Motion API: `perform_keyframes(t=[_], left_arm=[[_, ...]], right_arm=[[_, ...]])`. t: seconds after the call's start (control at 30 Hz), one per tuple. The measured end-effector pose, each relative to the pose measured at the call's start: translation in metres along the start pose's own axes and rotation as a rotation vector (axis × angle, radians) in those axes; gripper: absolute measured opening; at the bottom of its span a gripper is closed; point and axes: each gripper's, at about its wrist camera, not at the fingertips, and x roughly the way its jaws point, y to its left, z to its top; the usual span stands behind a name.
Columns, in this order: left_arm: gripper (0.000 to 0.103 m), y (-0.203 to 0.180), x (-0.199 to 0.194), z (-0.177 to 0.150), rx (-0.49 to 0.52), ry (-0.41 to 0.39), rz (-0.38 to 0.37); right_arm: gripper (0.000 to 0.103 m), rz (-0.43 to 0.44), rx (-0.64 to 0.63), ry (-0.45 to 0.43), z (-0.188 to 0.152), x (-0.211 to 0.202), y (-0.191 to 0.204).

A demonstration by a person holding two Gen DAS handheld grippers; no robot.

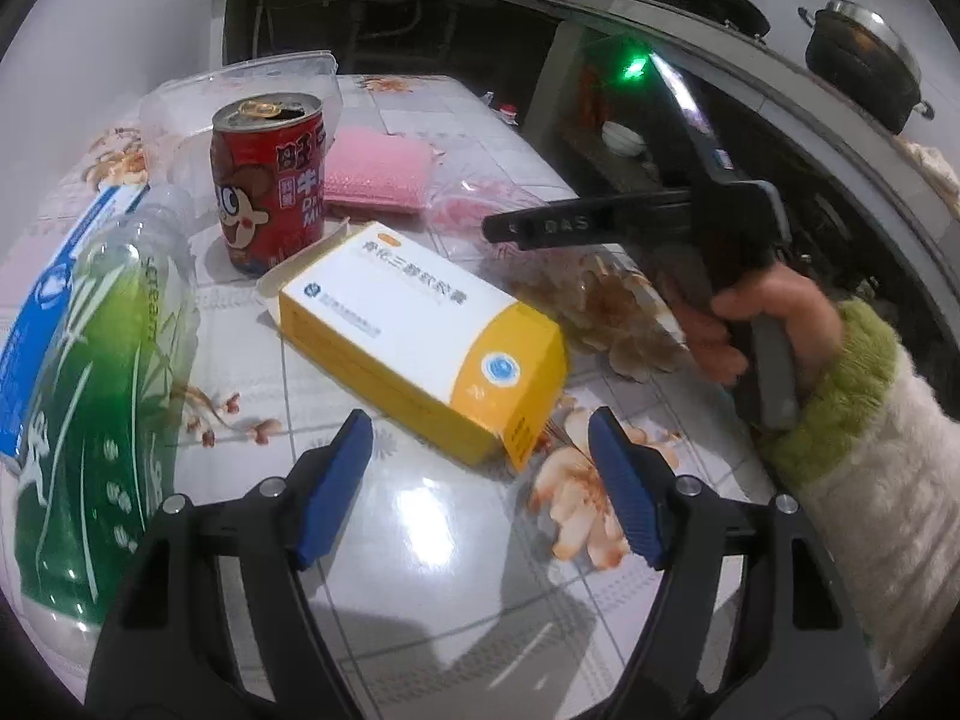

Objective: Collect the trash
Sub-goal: 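Grasp the clear pink-printed bag with the right gripper while the left approaches the medicine box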

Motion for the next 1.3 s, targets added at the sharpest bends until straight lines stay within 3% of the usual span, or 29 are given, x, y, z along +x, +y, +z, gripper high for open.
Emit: perform_keyframes(t=[0.1, 0.27, 0.37, 0.63, 0.8, 0.9, 1.07, 1.3], left_arm=[[0.071, -0.003, 0.005, 0.005, 0.019, -0.004, 0.024], [0.071, 0.002, 0.014, 0.009, -0.017, 0.018, 0.005], [0.072, 0.005, 0.013, 0.009, -0.023, 0.007, 0.012], [0.074, -0.002, -0.003, -0.001, 0.019, 0.048, -0.062], [0.076, -0.011, -0.014, -0.012, 0.047, 0.095, -0.098], [0.083, -0.013, -0.018, -0.010, 0.062, 0.081, -0.078], [0.085, -0.012, -0.008, 0.001, 0.025, 0.089, 0.000], [0.085, -0.006, 0.012, 0.012, -0.043, 0.120, 0.070]], right_arm=[[0.043, 0.044, 0.026, 0.015, -0.007, -0.007, 0.009], [0.040, 0.150, 0.083, 0.057, -0.021, -0.013, 0.021], [0.038, 0.168, 0.119, 0.076, -0.030, -0.019, 0.025], [0.037, 0.219, 0.252, 0.103, -0.072, -0.046, 0.024], [0.038, 0.138, 0.297, 0.079, -0.109, -0.075, 0.023], [0.040, 0.066, 0.326, 0.052, -0.123, -0.090, 0.018], [0.051, -0.021, 0.345, 0.028, -0.134, -0.097, 0.009], [0.064, 0.002, 0.408, -0.006, -0.145, -0.102, -0.002]])
